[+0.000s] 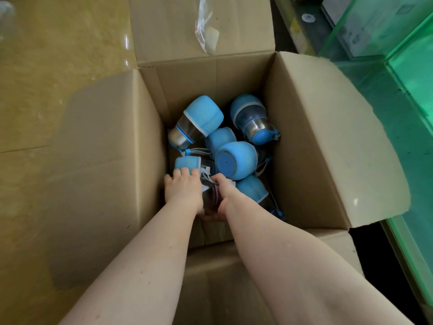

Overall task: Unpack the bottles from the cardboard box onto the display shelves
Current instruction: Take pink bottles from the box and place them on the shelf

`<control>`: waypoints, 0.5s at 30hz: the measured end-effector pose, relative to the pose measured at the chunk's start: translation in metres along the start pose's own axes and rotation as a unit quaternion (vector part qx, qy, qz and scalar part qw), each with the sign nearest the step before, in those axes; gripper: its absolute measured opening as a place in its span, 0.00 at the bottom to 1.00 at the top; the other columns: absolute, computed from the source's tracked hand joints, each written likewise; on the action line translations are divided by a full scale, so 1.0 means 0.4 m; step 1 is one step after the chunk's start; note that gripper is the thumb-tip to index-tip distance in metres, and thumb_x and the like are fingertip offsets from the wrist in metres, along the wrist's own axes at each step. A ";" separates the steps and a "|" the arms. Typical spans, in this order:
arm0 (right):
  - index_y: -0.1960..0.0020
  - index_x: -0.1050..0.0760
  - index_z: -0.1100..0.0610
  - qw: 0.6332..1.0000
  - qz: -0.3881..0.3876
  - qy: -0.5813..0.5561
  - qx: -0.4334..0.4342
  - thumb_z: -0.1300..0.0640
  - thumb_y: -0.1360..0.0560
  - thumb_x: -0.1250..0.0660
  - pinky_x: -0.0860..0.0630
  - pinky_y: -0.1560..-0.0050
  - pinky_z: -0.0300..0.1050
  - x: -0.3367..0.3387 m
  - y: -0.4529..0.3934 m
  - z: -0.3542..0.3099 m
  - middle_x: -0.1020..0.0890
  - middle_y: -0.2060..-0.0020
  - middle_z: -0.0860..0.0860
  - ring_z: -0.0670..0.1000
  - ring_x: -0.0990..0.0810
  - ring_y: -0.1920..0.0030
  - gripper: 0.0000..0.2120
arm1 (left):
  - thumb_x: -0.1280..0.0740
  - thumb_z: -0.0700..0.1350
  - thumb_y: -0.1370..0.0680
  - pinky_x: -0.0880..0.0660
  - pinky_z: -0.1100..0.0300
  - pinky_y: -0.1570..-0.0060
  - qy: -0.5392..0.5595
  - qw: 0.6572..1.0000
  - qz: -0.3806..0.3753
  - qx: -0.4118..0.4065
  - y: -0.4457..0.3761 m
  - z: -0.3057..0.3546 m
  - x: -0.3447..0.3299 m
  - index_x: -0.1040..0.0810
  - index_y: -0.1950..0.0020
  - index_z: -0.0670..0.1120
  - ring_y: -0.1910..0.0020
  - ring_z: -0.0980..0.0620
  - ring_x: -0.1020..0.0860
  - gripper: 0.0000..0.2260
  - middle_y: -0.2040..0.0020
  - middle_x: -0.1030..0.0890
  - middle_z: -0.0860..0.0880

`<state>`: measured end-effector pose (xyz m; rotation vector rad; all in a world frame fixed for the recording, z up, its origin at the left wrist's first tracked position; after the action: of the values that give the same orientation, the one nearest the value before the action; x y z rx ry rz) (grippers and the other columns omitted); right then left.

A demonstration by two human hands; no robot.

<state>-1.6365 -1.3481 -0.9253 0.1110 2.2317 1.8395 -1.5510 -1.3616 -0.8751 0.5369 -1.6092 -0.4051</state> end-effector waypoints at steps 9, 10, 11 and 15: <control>0.60 0.32 0.59 0.997 -0.031 0.017 0.068 0.52 0.25 0.36 0.27 0.41 0.57 -0.004 0.223 -0.034 0.25 0.65 0.57 0.56 0.26 0.64 0.12 | 0.27 0.56 0.33 0.34 0.52 0.44 -0.041 0.995 0.090 0.031 0.115 0.005 0.114 0.40 0.29 0.50 0.36 0.46 0.33 0.37 0.35 0.31 0.46; 0.59 0.31 0.59 0.996 -0.040 0.023 0.082 0.52 0.25 0.35 0.27 0.40 0.56 -0.010 0.251 -0.043 0.25 0.65 0.56 0.55 0.26 0.64 0.11 | 0.27 0.55 0.33 0.34 0.52 0.45 -0.026 0.994 0.101 0.039 0.133 0.002 0.137 0.40 0.30 0.49 0.36 0.46 0.33 0.36 0.35 0.32 0.46; 0.58 0.30 0.59 0.994 -0.048 0.028 0.098 0.52 0.26 0.34 0.26 0.40 0.55 -0.018 0.279 -0.055 0.24 0.64 0.56 0.55 0.25 0.63 0.11 | 0.27 0.55 0.33 0.33 0.52 0.44 -0.005 0.993 0.112 0.046 0.150 -0.004 0.164 0.40 0.29 0.49 0.36 0.45 0.34 0.37 0.35 0.33 0.45; 0.51 0.29 0.58 0.966 -0.002 0.101 0.238 0.51 0.33 0.29 0.22 0.47 0.55 -0.068 0.413 -0.165 0.22 0.56 0.56 0.56 0.21 0.55 0.17 | 0.29 0.63 0.34 0.32 0.52 0.41 0.107 0.977 0.171 0.070 0.214 -0.033 0.313 0.42 0.27 0.46 0.36 0.45 0.34 0.43 0.34 0.34 0.44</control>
<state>-1.6419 -1.3836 -0.7489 0.0040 2.7742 1.3240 -1.5546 -1.3608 -0.7229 0.3832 -1.4909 0.0243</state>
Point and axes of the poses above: each hand's wrist, its own y-axis away from the middle knuckle, its own x-axis out of the back of the hand, z = x × y, the point moved 5 cm from there along -y, towards the middle knuckle
